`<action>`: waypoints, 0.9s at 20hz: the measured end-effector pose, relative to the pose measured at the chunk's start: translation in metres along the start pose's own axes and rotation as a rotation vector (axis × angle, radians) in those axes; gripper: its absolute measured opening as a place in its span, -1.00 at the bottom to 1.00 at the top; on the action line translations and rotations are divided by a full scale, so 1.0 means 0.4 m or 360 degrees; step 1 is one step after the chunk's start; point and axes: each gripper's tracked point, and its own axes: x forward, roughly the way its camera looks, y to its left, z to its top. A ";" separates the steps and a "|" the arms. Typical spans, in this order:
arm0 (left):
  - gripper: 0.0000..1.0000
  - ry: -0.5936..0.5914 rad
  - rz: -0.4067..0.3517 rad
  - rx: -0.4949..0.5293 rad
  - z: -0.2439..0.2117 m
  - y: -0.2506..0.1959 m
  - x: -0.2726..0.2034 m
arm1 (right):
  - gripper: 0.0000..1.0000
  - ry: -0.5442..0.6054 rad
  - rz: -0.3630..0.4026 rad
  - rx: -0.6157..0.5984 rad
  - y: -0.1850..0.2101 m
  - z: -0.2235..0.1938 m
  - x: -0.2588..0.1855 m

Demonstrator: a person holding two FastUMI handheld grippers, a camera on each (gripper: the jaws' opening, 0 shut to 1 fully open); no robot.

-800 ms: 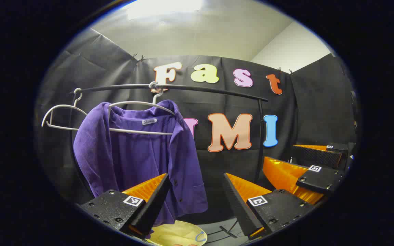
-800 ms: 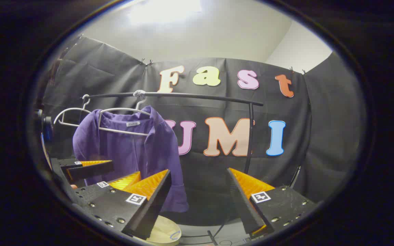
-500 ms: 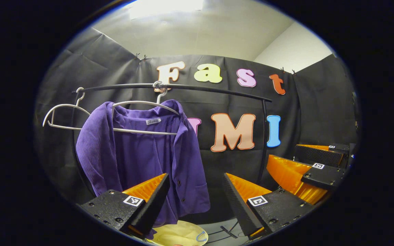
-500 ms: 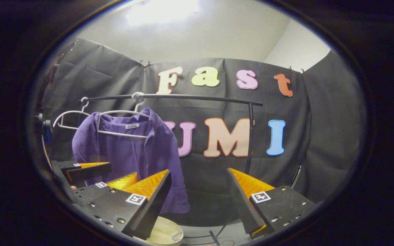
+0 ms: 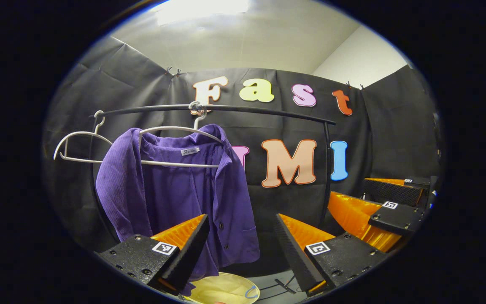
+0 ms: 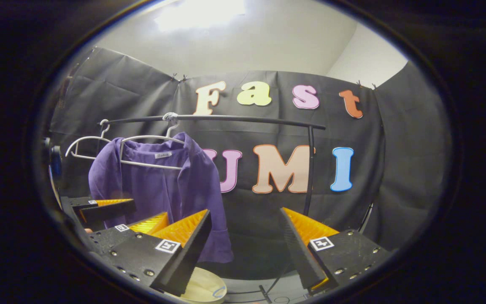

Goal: Grasp the clothes on the hanger with both hands and then place them into the laundry hamper below.

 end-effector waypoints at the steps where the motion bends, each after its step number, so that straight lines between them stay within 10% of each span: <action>1: 0.84 -0.0001 0.0012 0.0004 0.003 0.005 0.003 | 0.92 0.0000 0.0005 0.0004 0.000 -0.001 0.000; 18: 0.84 -0.0028 0.0427 0.0126 0.039 0.269 -0.117 | 0.86 0.0055 0.0168 0.0055 0.112 -0.039 0.031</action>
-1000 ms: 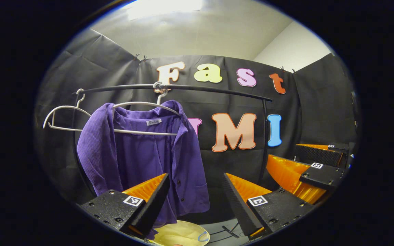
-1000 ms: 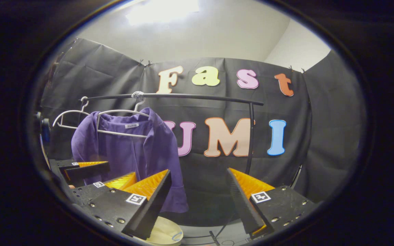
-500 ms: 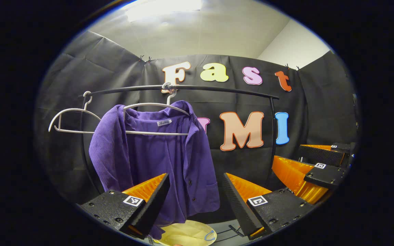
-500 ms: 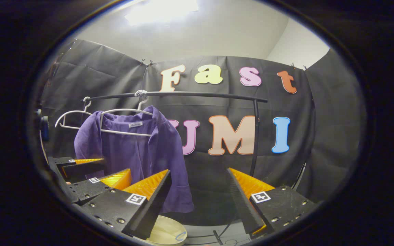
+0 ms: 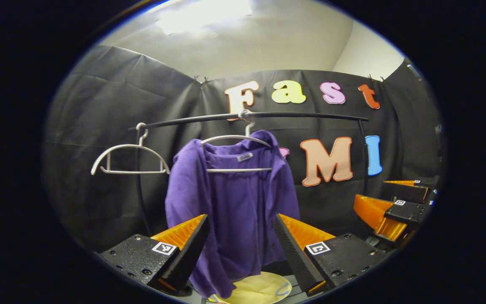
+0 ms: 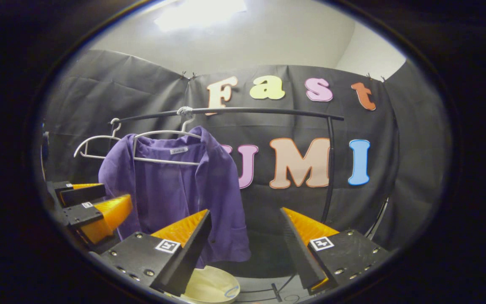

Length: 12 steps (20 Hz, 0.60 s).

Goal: Grasp the clothes on the hanger with both hands and then place them into the laundry hamper below.

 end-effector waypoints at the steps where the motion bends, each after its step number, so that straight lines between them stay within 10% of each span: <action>1: 0.84 0.0007 0.0033 0.0001 0.000 0.025 -0.001 | 0.86 0.0005 0.0009 0.0004 0.010 -0.011 0.005; 12: 0.83 0.0155 0.0120 0.0092 -0.095 0.159 0.073 | 0.92 0.0014 0.0041 0.0046 0.111 -0.023 0.076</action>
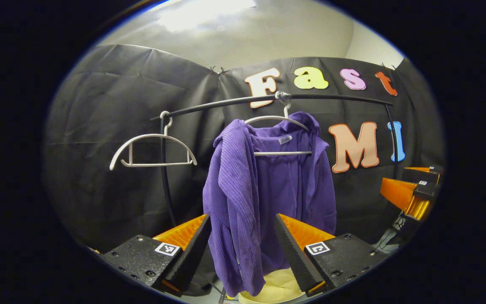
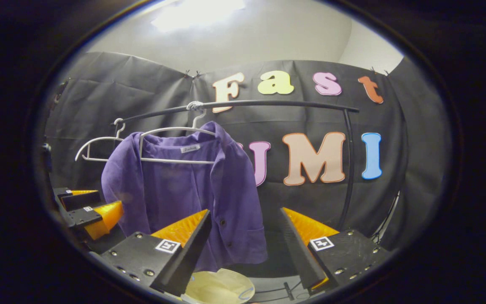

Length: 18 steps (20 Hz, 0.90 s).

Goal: Grasp the clothes on the hanger with both hands and then place them into the laundry hamper below.

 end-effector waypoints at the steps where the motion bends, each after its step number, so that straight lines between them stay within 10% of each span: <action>1: 0.77 0.0004 -0.0007 0.0016 -0.004 0.003 0.013 | 0.92 -0.0001 -0.0007 -0.0004 0.005 -0.003 0.005; 9: 0.48 0.0034 -0.0184 0.0062 -0.037 -0.012 0.122 | 0.86 -0.0015 -0.0133 -0.0020 0.028 -0.015 0.057; 14: -0.91 0.0042 -0.0252 0.0122 -0.049 0.014 0.154 | 0.86 -0.0012 -0.0192 -0.0024 0.049 -0.030 0.086; 18: -0.94 0.0079 -0.0257 0.0130 -0.054 0.023 0.163 | 0.92 0.0011 -0.0184 -0.0030 0.072 -0.048 0.111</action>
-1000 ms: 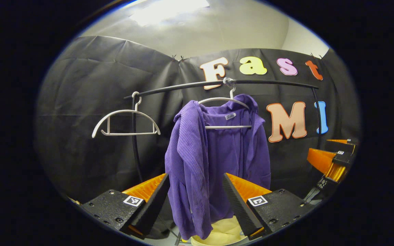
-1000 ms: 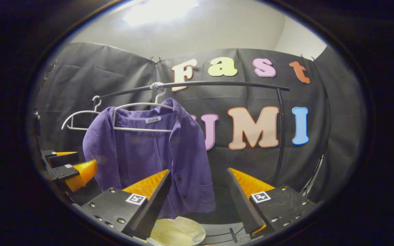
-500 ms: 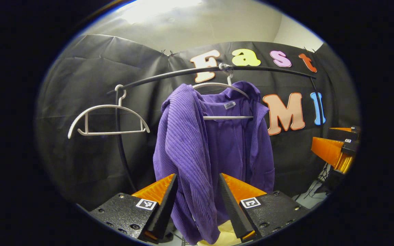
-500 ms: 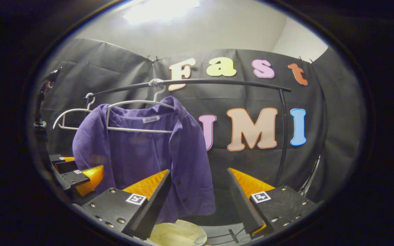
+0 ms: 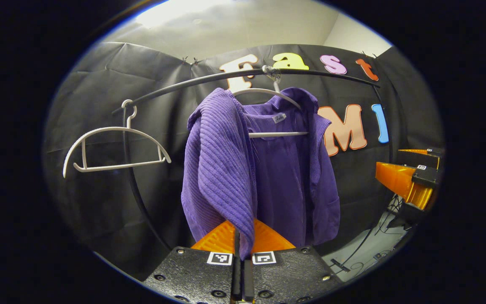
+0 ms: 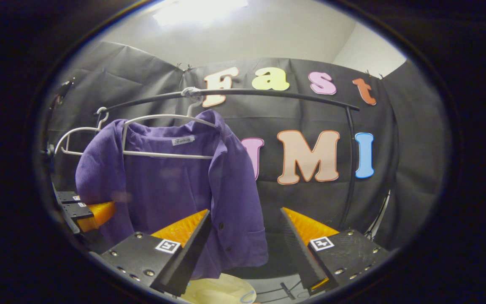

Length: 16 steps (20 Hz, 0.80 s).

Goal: Grasp the clothes on the hanger with both hands and then place them into the laundry hamper below.

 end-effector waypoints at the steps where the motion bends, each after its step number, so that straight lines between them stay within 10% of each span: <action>1: -0.94 0.0002 0.0000 -0.0003 0.003 0.000 0.000 | 0.92 0.0003 0.0008 0.0001 0.007 -0.001 0.005; 16: -0.94 0.0014 0.0130 -0.0033 0.037 0.004 -0.011 | 0.86 0.0006 0.0327 0.0031 0.108 0.003 0.174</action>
